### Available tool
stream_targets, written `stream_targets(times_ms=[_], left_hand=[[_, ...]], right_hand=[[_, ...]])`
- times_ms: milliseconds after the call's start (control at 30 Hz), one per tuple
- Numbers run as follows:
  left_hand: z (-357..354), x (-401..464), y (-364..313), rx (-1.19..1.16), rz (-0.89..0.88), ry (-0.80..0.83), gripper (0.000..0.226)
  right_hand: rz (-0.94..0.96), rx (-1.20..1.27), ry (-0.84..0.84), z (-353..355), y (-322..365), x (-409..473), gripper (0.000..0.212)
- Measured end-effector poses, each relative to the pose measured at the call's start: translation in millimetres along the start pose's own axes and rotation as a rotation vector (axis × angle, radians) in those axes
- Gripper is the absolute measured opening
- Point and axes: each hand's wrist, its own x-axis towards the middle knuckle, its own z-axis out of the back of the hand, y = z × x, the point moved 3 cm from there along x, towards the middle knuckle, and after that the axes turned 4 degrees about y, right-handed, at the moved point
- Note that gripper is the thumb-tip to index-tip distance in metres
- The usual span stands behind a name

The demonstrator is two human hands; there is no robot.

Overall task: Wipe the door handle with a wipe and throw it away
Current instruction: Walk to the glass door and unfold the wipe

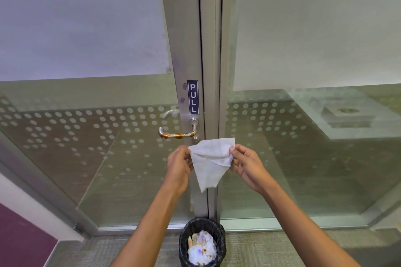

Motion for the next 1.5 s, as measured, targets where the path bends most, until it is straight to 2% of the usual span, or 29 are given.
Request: stream_targets(times_ms=[133, 367, 433, 533, 700, 867, 1000, 1100, 1167, 1333, 1500], left_hand=[[-2.8, 1.9, -1.9, 0.043, 0.004, -0.034, 0.029], [-3.4, 1.7, -5.1, 0.181, -0.053, -0.066, 0.022], [-4.8, -0.4, -8.2, 0.182, -0.09, -0.072, 0.021], [-6.6, -3.1, -12.2, 0.21, -0.146, -0.072, 0.021], [1.6, -1.7, -20.1, 0.391, -0.261, -0.033, 0.024], [9.4, -4.3, -31.9, 0.48, -0.342, 0.03, 0.016], [17.6, -0.8, -41.3, 0.477, -0.345, 0.06, 0.018], [20.9, 0.8, -49.7, 0.522, -0.373, 0.121, 0.018], [22.2, 2.1, -55.7, 0.59, -0.419, 0.182, 0.017], [21.9, 7.2, -71.5, 0.773, -0.613, 0.334, 0.014], [19.4, 18.6, -77.4, 0.803, -0.669, 0.381, 0.014]], right_hand=[[-0.003, -0.033, -0.013, -6.5, 1.7, 6.1, 0.027], [-0.051, -0.103, -0.094, -20.6, -3.2, 13.0, 0.033], [-0.079, -0.111, -0.088, -27.2, -5.9, 13.0, 0.038], [-0.121, -0.108, -0.034, -34.5, -12.4, 14.4, 0.056], [-0.144, -0.08, 0.03, -44.3, -19.2, 15.0, 0.057], [-0.146, 0.066, 0.045, -55.7, -22.8, 12.5, 0.053], [-0.096, 0.338, 0.112, -70.8, -23.8, 6.4, 0.051], [-0.054, 0.541, 0.169, -88.1, -26.9, 1.6, 0.065], [-0.038, 0.569, 0.193, -102.0, -29.4, 1.1, 0.07], [-0.026, 0.472, 0.003, -115.4, -40.4, 5.9, 0.088], [-0.014, 0.665, 0.011, -115.5, -40.2, 1.1, 0.073]])
